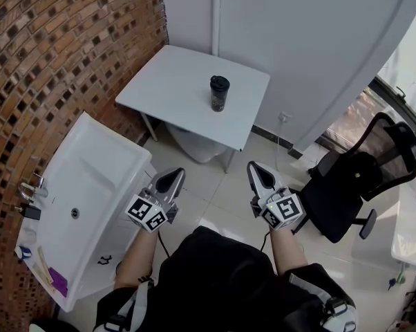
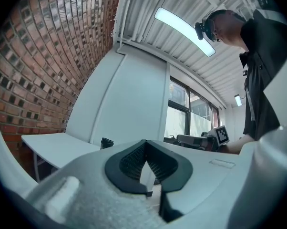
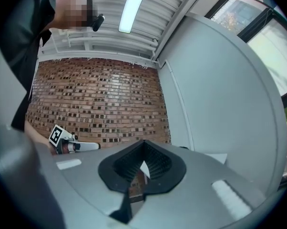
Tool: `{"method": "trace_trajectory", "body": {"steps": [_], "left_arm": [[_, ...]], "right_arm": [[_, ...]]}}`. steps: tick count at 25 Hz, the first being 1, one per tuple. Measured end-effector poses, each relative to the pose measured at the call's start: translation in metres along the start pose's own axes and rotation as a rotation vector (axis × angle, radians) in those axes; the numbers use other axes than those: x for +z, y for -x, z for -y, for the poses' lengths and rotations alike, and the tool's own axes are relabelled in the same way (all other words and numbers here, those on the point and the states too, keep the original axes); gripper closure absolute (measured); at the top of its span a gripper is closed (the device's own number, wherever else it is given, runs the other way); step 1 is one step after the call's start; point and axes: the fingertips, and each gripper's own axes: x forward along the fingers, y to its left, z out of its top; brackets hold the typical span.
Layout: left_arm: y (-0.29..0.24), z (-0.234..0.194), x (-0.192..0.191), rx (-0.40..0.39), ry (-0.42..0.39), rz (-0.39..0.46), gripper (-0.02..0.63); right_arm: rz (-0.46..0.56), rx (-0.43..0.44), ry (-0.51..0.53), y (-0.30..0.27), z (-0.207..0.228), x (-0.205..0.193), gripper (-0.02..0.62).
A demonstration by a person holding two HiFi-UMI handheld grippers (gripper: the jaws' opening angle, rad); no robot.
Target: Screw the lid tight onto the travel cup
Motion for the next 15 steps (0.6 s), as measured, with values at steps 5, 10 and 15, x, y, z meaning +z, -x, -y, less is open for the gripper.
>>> {"method": "trace_trajectory", "body": {"steps": [5,10,15], "left_arm": [[0.009,0.004,0.003,0.0,0.015,-0.003,0.604],[0.016,0.002,0.004,0.006,0.01,-0.005,0.604],[0.02,0.003,0.02,0.001,0.005,0.026,0.604]], "right_arm": [[0.017,0.011,-0.003,0.0,-0.004,0.007,0.591],[0.015,0.011,0.0,0.0,-0.009,0.007,0.591],[0.015,0.027,0.008,-0.003,-0.011,0.011,0.591]]}}
